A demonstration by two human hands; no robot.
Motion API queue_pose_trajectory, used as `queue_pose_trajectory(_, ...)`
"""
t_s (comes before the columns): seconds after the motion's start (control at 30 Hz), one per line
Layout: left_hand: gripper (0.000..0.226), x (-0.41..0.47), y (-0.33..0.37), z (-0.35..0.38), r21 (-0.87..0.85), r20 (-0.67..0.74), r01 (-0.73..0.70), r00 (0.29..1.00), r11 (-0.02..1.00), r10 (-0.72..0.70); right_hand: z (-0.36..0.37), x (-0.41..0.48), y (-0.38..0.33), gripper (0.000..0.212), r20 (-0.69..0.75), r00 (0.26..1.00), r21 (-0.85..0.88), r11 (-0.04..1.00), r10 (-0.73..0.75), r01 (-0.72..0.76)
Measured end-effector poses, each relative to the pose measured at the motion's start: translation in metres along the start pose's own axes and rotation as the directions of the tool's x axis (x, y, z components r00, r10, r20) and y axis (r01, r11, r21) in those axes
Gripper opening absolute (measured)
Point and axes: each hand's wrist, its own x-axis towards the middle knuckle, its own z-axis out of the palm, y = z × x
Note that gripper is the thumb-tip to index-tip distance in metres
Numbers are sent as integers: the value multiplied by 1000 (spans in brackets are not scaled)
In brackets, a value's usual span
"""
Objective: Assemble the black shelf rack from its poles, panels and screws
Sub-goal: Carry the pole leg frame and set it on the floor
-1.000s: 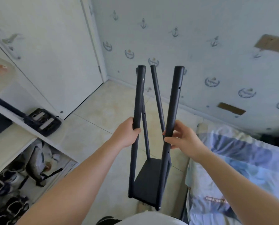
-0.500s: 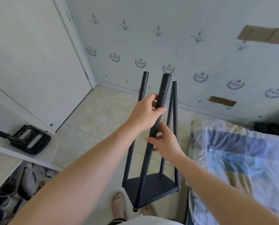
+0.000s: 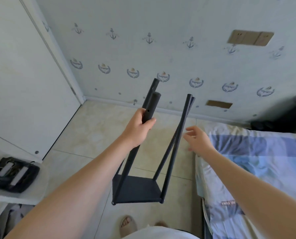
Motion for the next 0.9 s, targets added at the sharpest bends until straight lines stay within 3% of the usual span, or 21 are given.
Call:
queue_pose_trajectory(0.1, 36, 3, 0, -17, -19, -53, -3, 999, 1000, 2, -4, 15, -8, 51, -91, 996, -52, 998, 13, -18)
queue_pose_trajectory(0.17, 38, 4, -2, -31, -17, -115, -21, 993, 1000, 19, -7, 25, -16, 67, -128, 991, -79, 996, 35, -46)
queue_pose_trajectory(0.37, 53, 1, -8, -70, -53, -160, -101, 983, 993, 91, -6, 43, -32, 90, -99, 981, -13, 986, 165, -167)
queue_pose_trajectory(0.5, 49, -4, -16, -85, -72, -129, -118, 986, 990, 108, 9, 41, -40, 74, -87, 979, 174, 971, 184, -167)
queue_pose_trajectory(0.67, 47, -2, -40, -94, -41, -104, -63, 993, 997, 58, 19, 38, -45, 34, -145, 980, 129, 985, 137, -119)
queue_pose_trajectory(0.9, 17, 9, -107, -95, 153, -82, 130, 990, 980, -119, 43, 33, -29, 21, -88, 984, 74, 986, 154, -148)
